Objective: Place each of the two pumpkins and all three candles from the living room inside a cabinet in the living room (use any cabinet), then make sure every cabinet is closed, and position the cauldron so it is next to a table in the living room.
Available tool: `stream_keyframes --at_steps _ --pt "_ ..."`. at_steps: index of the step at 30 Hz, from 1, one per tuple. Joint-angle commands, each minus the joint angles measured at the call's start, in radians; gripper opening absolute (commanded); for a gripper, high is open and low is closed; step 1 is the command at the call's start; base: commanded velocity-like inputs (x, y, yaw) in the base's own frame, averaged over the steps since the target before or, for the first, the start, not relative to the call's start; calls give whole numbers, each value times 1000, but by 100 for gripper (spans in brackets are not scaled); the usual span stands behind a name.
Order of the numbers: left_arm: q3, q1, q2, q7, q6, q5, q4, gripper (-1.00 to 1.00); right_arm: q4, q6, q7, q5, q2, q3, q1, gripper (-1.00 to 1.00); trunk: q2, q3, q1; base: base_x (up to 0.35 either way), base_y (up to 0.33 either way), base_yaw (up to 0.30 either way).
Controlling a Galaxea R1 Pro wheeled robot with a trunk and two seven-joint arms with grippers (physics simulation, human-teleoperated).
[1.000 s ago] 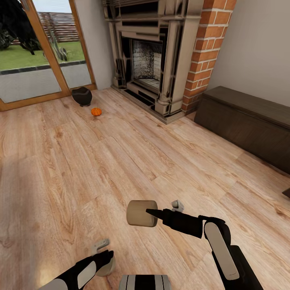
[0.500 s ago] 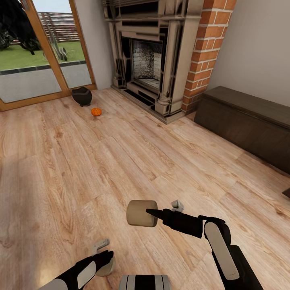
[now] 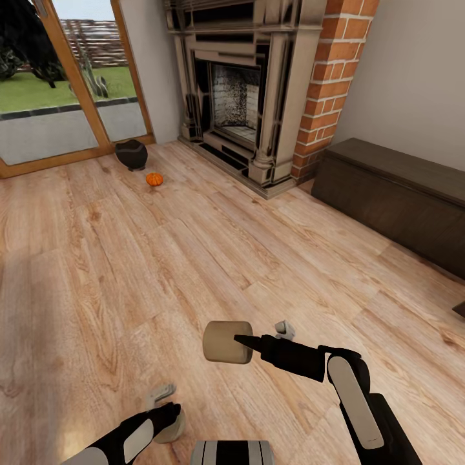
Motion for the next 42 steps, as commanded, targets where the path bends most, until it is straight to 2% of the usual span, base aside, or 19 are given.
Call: stream_keyframes --at_steps 1,29,42 --pt "-7 0 1 8 4 8 -3 -100 0 3 9 8 1 -1 0 -100 0 -1 0 0 0 0" --pt "-5 0 1 7 -4 7 -9 -100 0 4 9 8 1 -1 0 -100 0 -1 0 0 0 0" --pt "-5 0 1 8 -3 5 -11 -100 0 3 9 7 1 -1 0 -100 3 50 -6 0 0 0"
